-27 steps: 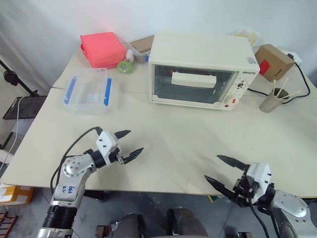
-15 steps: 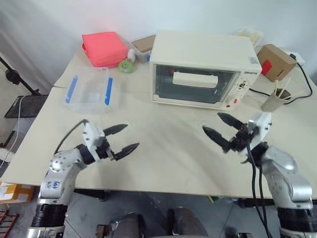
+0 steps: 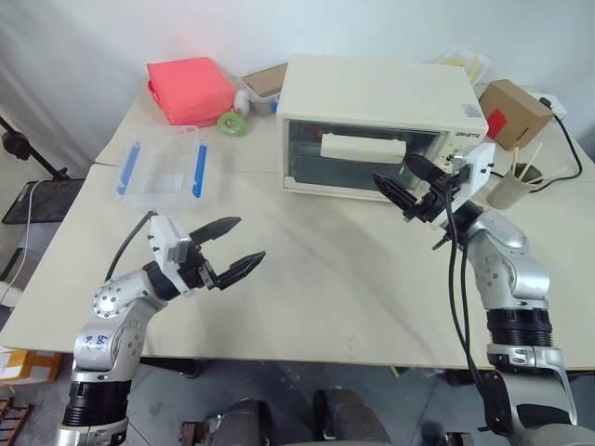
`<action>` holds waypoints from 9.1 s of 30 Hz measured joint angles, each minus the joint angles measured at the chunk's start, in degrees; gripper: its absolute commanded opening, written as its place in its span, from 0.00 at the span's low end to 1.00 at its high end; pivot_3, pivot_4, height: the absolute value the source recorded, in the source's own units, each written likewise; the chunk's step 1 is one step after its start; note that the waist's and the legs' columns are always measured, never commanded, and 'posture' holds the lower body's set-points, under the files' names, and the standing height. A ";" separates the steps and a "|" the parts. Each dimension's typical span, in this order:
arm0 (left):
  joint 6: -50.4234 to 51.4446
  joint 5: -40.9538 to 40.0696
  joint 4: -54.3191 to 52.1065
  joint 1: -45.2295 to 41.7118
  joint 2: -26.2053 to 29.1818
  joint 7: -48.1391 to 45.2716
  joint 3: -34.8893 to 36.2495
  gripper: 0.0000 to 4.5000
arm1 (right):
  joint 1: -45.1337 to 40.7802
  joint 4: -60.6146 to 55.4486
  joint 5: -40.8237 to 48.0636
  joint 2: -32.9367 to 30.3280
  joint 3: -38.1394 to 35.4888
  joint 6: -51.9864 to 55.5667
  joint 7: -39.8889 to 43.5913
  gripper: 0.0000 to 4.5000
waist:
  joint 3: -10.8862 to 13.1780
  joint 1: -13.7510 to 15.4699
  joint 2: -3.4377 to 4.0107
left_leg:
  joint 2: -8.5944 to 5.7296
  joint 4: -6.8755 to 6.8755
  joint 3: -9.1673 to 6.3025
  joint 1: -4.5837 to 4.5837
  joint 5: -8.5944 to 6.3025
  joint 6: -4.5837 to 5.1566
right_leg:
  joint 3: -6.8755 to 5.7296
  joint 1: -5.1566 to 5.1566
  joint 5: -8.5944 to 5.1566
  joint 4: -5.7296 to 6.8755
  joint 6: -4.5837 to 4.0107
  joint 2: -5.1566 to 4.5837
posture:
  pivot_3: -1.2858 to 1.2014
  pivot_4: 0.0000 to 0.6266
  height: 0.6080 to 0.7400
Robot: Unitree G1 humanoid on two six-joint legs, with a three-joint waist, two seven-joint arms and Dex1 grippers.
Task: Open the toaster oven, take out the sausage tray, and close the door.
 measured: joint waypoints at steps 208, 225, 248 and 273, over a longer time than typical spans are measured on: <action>65.07 -73.18 24.56 -3.46 -1.40 58.64 37.73 0.00 | 22.52 0.14 -16.31 -15.86 -3.11 -25.22 10.72 0.08 | 0.26 -0.82 -0.18 | 0.15 0.97 -0.23 -0.54 0.17 -0.34 | -0.08 -0.81 -0.12 1.40 -0.18 0.05 | 0.52 0.24 1.00; 40.60 -78.91 1.09 7.08 -18.43 68.20 35.25 0.00 | 9.55 23.64 -14.53 -9.65 2.96 -26.00 24.40 0.00 | 0.27 -0.72 -0.17 | 0.06 1.14 -0.66 -0.23 0.12 -0.24 | -0.29 -0.02 -0.12 1.03 -0.18 0.14 | 0.52 0.24 1.00; 46.75 -79.00 2.11 3.63 -14.35 67.12 29.20 0.00 | 19.60 -10.01 6.98 -14.00 -8.06 -1.57 20.77 0.35 | 0.28 0.95 -0.14 | 0.00 0.70 -1.00 -0.31 0.09 -0.25 | -0.64 0.17 -0.11 0.37 -0.17 0.06 | 0.52 0.24 1.00; 68.80 -52.13 46.20 -32.90 -4.87 39.33 -5.67 0.00 | 52.67 -23.25 2.77 -12.81 -21.55 -14.87 21.26 0.99 | 0.24 2.00 -0.01 | -0.20 0.59 -1.08 -0.31 0.12 -0.24 | -0.77 0.22 -0.02 0.11 -0.01 -0.03 | 0.52 0.24 1.00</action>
